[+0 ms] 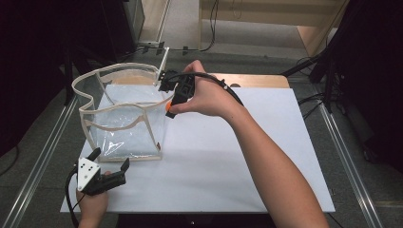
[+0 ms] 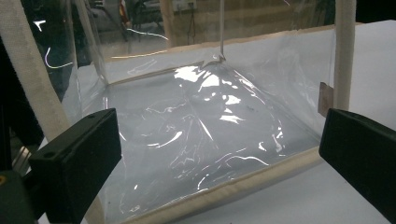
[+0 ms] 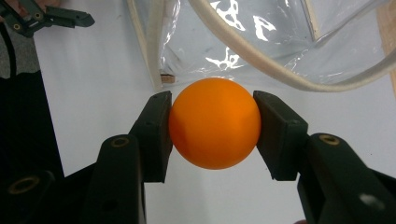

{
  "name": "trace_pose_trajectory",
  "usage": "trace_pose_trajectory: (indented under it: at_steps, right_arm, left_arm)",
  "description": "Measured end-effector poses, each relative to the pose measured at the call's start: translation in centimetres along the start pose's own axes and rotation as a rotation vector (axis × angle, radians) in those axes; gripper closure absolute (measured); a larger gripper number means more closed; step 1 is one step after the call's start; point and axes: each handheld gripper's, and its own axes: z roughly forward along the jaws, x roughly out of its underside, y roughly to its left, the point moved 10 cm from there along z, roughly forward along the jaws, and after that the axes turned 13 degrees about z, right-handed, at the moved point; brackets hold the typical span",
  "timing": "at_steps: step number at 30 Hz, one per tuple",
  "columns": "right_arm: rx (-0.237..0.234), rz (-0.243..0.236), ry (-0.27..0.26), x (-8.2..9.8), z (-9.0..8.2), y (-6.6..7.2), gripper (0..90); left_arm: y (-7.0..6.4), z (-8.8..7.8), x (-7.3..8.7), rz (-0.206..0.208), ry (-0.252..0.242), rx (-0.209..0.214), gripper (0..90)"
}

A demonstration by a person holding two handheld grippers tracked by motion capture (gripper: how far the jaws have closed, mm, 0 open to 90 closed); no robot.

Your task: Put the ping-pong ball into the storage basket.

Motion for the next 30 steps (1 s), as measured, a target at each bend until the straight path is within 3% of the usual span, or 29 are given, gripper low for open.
trace_pose_trajectory:
  at_steps: [17,30]
  right_arm:
    - [0.018,-0.003,-0.011,-1.1,-1.7,-0.3,48.2]
    - [0.015,-0.006,-0.019,-2.0,-2.0,-0.7,48.2]
  left_arm:
    - [0.0,0.0,0.0,-0.001,-0.001,0.001,0.0]
    - [0.0,0.0,0.0,0.001,0.001,0.002,0.0]
